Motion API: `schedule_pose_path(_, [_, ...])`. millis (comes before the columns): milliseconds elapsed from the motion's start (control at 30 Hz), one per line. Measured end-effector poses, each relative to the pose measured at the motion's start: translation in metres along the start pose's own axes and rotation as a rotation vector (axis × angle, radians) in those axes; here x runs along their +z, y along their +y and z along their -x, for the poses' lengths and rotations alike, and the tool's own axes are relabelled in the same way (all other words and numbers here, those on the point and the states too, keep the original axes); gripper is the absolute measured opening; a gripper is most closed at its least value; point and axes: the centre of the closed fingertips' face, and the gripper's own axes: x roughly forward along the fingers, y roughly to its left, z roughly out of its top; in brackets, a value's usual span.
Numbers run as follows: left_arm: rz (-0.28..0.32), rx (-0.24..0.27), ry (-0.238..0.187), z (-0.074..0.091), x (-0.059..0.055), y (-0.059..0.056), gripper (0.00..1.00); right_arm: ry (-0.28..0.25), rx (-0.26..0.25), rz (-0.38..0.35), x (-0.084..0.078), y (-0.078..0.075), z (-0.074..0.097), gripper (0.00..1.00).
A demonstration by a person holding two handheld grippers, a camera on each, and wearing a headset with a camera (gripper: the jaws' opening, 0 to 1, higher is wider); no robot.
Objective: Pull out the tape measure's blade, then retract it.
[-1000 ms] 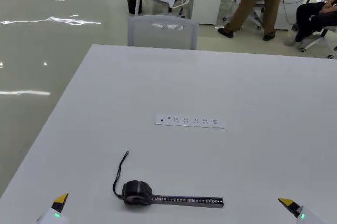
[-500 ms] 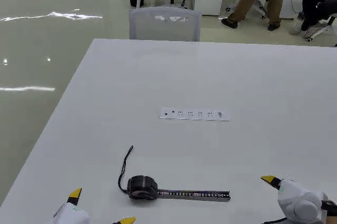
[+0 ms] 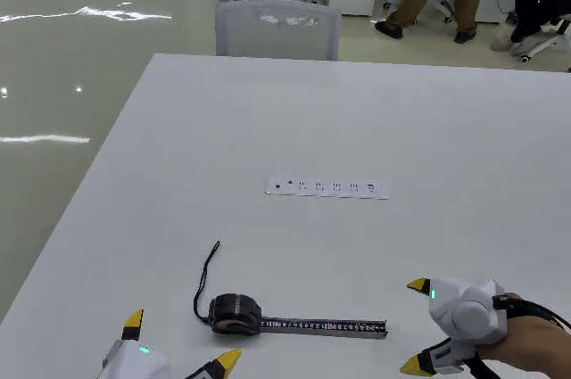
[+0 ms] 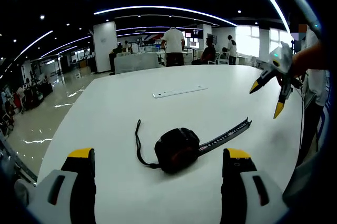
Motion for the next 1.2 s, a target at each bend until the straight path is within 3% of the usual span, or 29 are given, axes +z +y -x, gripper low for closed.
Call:
schedule_pose_path(167, [0.007,0.002,-0.017,-0.006,0.002,-0.004,0.99,0.043,0.052,0.027,-0.007,-0.002,-0.019,0.77])
schedule_pose_path(233, [0.003,-0.001,-0.014,-0.009,0.002,-0.010,0.99,0.047,0.072,0.017,-0.002,0.001,-0.019,0.73])
schedule_pose_path(367, [0.013,0.014,-0.016,-0.012,-0.002,-0.010,0.99,0.049,0.086,0.013,0.009,0.006,-0.018,0.69])
schedule_pose_path(633, [0.026,0.000,0.008,-0.022,-0.014,-0.022,0.99,0.111,0.161,-0.008,-0.007,0.008,-0.038,0.53])
schedule_pose_path(700, [0.021,-0.004,0.010,-0.023,-0.014,-0.024,0.99,0.113,0.163,-0.007,-0.013,0.004,-0.048,0.52])
schedule_pose_path(867, [0.018,-0.001,0.012,-0.026,-0.012,-0.026,0.99,0.131,0.181,0.002,-0.011,0.007,-0.050,0.49])
schedule_pose_path(967, [0.021,0.000,0.009,-0.028,-0.009,-0.029,0.99,0.161,0.196,0.050,-0.025,0.006,-0.064,0.44])
schedule_pose_path(1100, [0.027,-0.001,0.008,-0.030,-0.008,-0.031,0.99,0.175,0.206,0.057,-0.027,0.009,-0.068,0.40])
schedule_pose_path(1167, [0.026,-0.002,0.008,-0.029,-0.007,-0.032,0.99,0.173,0.203,0.060,-0.019,0.009,-0.062,0.38])
schedule_pose_path(1200, [0.027,-0.003,0.009,-0.028,-0.006,-0.033,0.99,0.172,0.202,0.054,-0.024,0.006,-0.070,0.38])
